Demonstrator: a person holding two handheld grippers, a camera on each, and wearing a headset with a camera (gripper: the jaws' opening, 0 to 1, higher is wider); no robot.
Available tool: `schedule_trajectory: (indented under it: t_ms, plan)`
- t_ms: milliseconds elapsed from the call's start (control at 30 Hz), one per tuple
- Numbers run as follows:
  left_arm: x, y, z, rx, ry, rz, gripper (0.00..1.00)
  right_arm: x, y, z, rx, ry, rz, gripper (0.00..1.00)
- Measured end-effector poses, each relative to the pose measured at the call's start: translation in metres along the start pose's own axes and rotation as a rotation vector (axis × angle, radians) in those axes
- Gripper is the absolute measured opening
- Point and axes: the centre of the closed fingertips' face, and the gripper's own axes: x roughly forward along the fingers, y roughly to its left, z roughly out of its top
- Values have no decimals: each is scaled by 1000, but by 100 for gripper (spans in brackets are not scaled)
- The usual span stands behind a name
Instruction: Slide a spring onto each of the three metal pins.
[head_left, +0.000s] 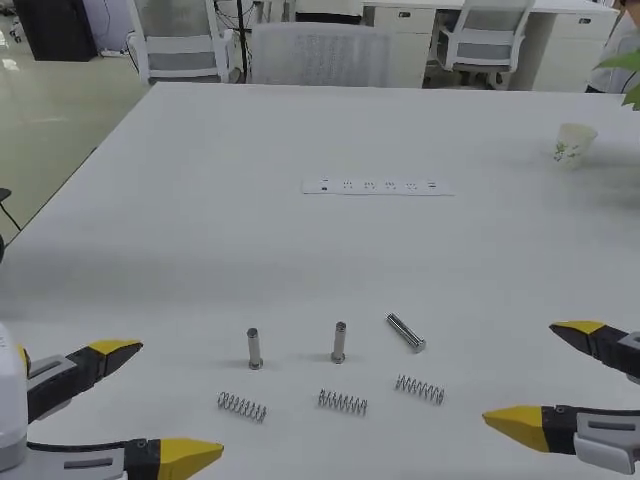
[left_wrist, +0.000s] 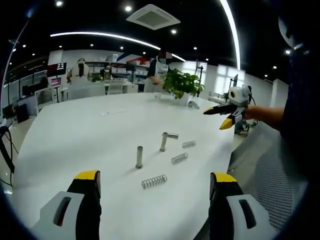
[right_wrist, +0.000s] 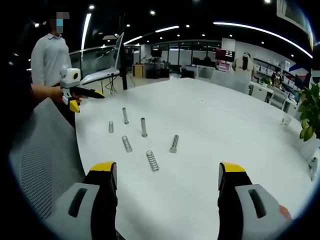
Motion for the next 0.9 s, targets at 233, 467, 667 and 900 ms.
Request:
schedule_trajectory:
  t_ms: [233,467,667,900]
  plan:
    - [1,0,0,0,-1,-1,87,1,0,0,-1,4,-1,83]
    - [1,-1,0,0,-1,-3,86,1,0,-1,-1,10,-3,83]
    - [1,-2,0,-1,-2,-3,86,2,-1,-1,-1,12,-3,82]
    - [2,-2,-1,0,0,-5,86,2,0,-1,0,14,-3,82]
